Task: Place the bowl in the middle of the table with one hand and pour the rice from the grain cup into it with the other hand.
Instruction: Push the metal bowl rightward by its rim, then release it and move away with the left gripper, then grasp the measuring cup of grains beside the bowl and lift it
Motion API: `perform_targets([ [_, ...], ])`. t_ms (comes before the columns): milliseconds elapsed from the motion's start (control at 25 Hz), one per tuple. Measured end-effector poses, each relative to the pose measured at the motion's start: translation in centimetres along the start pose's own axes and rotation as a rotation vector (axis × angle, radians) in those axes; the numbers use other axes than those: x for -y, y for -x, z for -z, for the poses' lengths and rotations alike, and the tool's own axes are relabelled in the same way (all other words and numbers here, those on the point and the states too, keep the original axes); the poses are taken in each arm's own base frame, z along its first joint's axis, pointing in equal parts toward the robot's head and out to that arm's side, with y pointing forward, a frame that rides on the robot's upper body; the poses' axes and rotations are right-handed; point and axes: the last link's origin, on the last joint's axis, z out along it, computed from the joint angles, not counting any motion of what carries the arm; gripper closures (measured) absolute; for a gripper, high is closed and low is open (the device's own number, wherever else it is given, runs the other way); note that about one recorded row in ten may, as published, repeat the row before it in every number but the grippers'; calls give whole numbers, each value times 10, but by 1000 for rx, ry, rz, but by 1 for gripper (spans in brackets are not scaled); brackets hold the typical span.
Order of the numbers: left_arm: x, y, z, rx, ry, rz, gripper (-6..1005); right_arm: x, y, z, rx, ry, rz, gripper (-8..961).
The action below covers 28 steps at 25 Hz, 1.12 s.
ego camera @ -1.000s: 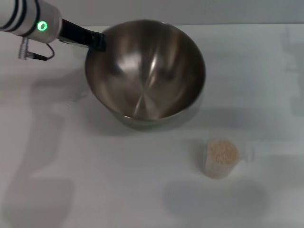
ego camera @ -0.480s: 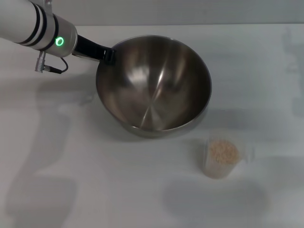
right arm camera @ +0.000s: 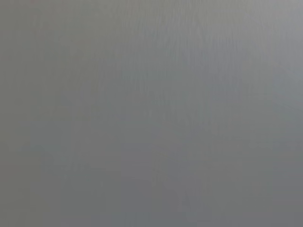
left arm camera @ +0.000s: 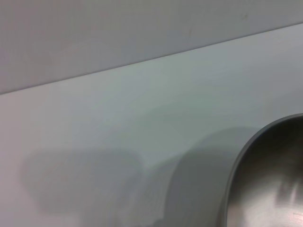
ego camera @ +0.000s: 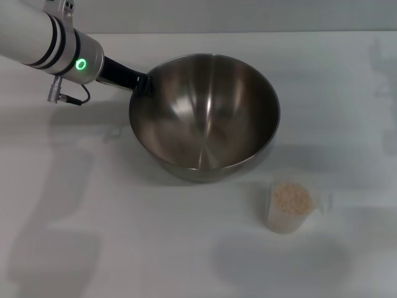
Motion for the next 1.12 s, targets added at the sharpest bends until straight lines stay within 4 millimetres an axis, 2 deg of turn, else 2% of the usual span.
perform_targets([
  [160, 2, 1, 1, -16, -1, 12, 766, -1, 0, 1, 2, 2, -2, 360],
  [240, 4, 0, 2, -27, -3, 15, 709, -1, 1, 1, 3, 3, -2, 360],
  [440, 14, -11, 30, -186, -26, 29, 567, -1, 1, 2, 5, 5, -2, 360],
  [600, 40, -16, 64, -453, -147, 51, 571, -2, 0, 1, -4, 6, -2, 360],
  [760, 71, -1, 83, -667, -340, 37, 574, -2, 0, 1, -1, 6, -3, 360],
  [880, 83, 13, 85, -798, -512, -30, 577, -3, 0, -1, 3, 8, -6, 360],
  [960, 89, 34, 81, -938, -690, -69, 575, -4, 1, -2, 4, 10, -8, 360],
  [1000, 89, 34, 81, -938, -690, -69, 574, -5, 1, -2, 5, 10, -8, 361],
  [1120, 90, 54, 77, -1075, -798, -104, 570, -6, 0, -3, 2, 12, -12, 361],
])
